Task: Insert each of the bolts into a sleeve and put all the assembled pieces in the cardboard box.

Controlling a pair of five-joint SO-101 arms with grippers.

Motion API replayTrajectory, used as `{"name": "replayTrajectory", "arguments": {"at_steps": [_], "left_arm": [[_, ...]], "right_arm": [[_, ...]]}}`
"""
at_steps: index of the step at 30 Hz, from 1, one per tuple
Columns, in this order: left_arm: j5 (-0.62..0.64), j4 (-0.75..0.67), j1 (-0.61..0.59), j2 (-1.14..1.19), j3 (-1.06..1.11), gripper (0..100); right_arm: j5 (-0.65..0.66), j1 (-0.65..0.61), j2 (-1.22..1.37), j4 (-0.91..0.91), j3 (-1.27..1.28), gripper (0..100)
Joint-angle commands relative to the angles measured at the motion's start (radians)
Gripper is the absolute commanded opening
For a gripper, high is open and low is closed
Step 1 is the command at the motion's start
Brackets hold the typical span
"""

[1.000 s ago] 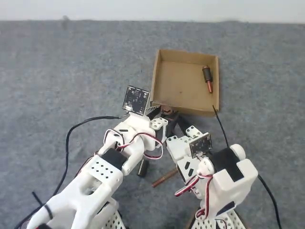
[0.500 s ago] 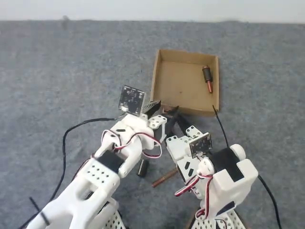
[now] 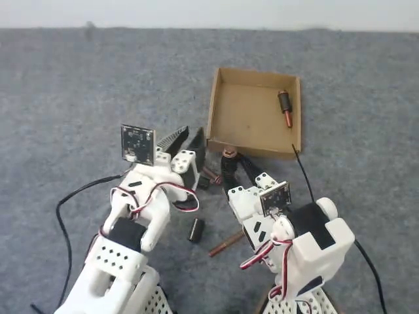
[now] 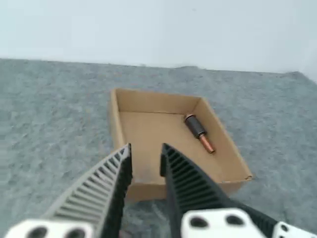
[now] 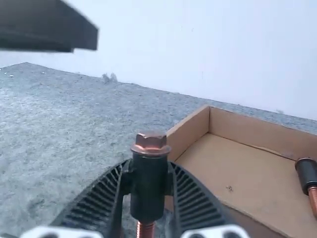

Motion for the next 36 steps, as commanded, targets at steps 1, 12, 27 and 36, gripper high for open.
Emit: {"name": "replayTrajectory", "arguments": {"at_steps": [1, 12, 27, 36], "left_arm": [[0.008, 0.048, -0.021, -0.031, 0.016, 4], [0.002, 0.043, -0.118, -0.037, 0.156, 2], [-0.219, 0.041, -0.121, -0.037, 0.288, 2], [-0.219, 0.040, -0.209, -0.037, 0.283, 2]], "right_arm": [[-0.002, 0.030, -0.007, -0.004, 0.006, 0.6], [-0.002, 0.038, -0.007, -0.004, 0.005, 0.6], [-0.002, 0.041, -0.010, -0.005, 0.014, 0.6], [0.000, 0.070, -0.018, -0.012, 0.020, 0.6]]}}
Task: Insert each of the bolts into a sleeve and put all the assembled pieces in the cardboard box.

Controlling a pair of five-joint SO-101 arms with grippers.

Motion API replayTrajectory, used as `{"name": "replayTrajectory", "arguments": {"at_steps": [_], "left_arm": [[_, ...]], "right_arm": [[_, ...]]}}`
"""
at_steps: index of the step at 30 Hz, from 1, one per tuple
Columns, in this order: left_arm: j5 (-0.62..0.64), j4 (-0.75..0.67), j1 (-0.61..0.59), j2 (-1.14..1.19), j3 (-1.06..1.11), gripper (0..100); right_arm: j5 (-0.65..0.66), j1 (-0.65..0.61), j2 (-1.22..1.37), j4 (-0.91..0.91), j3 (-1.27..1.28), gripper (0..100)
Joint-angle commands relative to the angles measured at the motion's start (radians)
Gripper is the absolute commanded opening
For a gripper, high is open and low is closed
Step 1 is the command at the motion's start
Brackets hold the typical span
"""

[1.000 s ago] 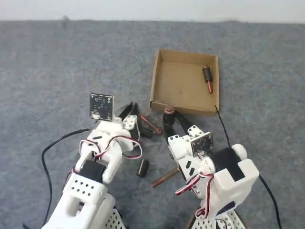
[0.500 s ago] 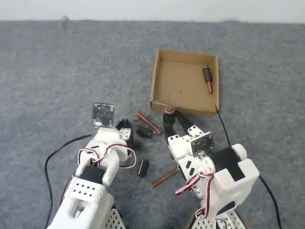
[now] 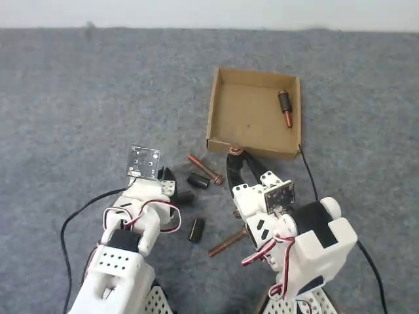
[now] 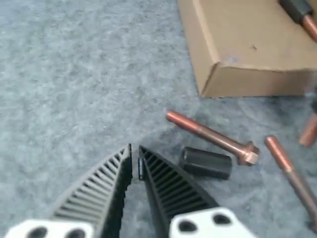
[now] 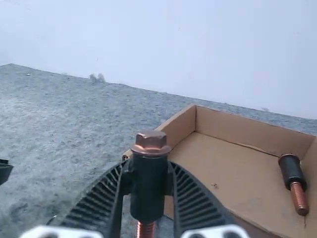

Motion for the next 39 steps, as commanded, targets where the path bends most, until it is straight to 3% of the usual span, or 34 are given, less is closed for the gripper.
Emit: {"name": "replayTrajectory", "arguments": {"at_steps": [1, 6, 12, 23, 39], "left_arm": [[-0.012, -0.012, -0.031, -0.031, -0.016, 2], [-0.012, -0.057, -0.058, -0.023, -0.012, 2], [-0.012, -0.057, -0.058, -0.023, -0.012, 2], [-0.014, -0.071, -0.058, -0.023, -0.008, 2], [-0.014, -0.110, -0.081, -0.023, 0.001, 2]], "right_arm": [[0.000, 0.019, -0.018, -0.013, 0.020, 0.6], [0.003, 0.019, -0.018, -0.013, 0.020, 0.6], [0.158, 0.045, -0.018, -0.005, -0.052, 0.6], [0.163, 0.151, -0.053, 0.171, -0.193, 0.6], [0.155, 0.292, -0.507, 1.129, -0.489, 0.6]]}}
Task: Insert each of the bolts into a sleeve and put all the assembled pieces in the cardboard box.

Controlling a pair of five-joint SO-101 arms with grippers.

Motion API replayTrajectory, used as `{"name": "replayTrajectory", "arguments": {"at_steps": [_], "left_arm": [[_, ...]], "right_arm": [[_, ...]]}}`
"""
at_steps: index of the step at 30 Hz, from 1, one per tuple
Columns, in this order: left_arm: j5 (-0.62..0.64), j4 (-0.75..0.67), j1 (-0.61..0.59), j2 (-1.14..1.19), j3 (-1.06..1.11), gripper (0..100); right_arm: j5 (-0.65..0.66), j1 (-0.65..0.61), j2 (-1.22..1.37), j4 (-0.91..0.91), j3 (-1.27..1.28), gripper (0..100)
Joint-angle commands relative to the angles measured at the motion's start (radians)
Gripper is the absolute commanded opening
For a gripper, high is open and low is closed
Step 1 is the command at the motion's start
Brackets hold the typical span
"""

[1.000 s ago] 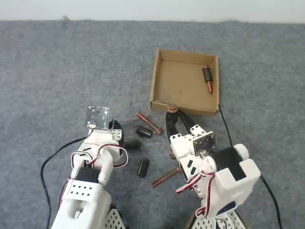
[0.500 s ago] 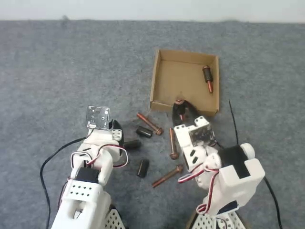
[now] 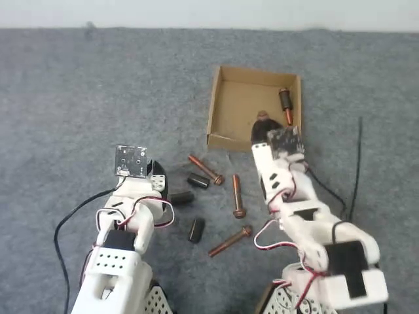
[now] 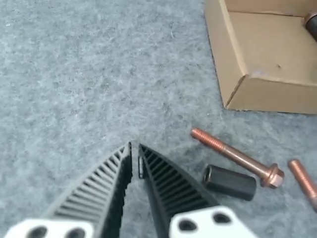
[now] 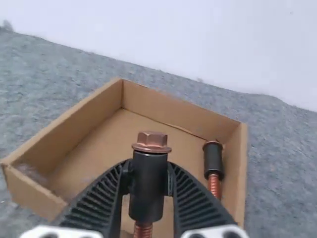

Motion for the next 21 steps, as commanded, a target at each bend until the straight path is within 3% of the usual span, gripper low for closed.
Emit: {"name": "replayTrajectory", "arguments": {"at_steps": [1, 10, 21], "left_arm": [[-0.008, -0.028, -0.005, -0.023, -0.012, 2], [-0.008, -0.035, -0.005, -0.023, -0.012, 2], [-0.008, -0.046, -0.008, -0.023, -0.012, 2]], "right_arm": [[0.006, 0.047, -0.125, 0.200, -0.147, 0.6], [0.006, 0.061, -0.136, 0.733, -0.430, 0.6], [0.014, 0.067, 0.053, 1.038, -0.790, 0.6]]}}
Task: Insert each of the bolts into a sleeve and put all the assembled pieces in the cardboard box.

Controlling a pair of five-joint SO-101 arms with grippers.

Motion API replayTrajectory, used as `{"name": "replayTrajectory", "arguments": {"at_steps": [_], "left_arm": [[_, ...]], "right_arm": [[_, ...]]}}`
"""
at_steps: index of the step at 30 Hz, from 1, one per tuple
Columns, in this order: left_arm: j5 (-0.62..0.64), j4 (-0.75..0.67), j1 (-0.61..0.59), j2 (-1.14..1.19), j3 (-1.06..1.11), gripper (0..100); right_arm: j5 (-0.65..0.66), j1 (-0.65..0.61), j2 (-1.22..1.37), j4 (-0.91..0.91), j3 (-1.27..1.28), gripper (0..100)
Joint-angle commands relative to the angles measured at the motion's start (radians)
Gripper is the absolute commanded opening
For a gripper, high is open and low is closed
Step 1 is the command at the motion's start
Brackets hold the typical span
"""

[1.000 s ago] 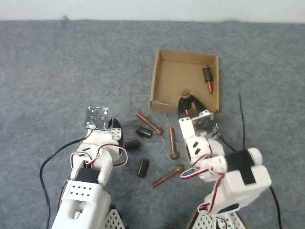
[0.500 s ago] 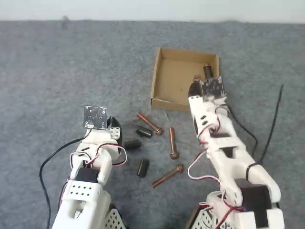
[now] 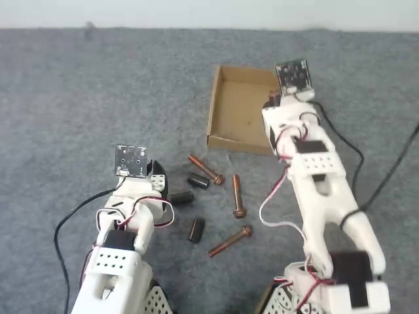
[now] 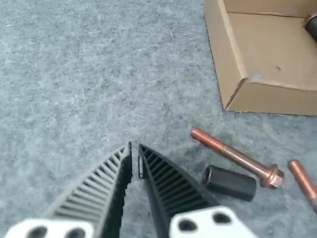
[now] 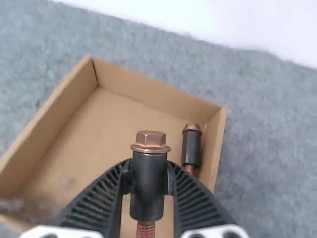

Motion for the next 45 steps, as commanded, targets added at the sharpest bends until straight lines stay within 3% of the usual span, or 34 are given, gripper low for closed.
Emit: {"name": "replayTrajectory", "arguments": {"at_steps": [1, 14, 26, 34, 41, 45], "left_arm": [[-0.009, -0.046, -0.008, -0.023, -0.012, 2], [-0.054, -0.048, -0.008, -0.023, -0.012, 2], [-0.055, -0.068, -0.008, -0.021, -0.012, 2], [-0.057, -0.069, -0.008, -0.021, -0.012, 2], [-0.057, -0.087, -0.009, -0.021, -0.012, 2], [-0.057, -0.087, -0.009, -0.021, -0.012, 2]], "right_arm": [[0.014, 0.016, 0.077, 0.079, -0.196, 0.6], [0.014, 0.051, 0.538, 0.289, -0.735, 0.6], [0.008, 0.054, 0.835, 0.348, -1.065, 0.7], [0.009, 0.054, 0.875, 0.348, -1.088, 15.2], [0.009, 0.054, 0.837, 0.351, -1.088, 4.4], [0.006, 0.059, 0.743, 0.476, -1.088, 1.3]]}}
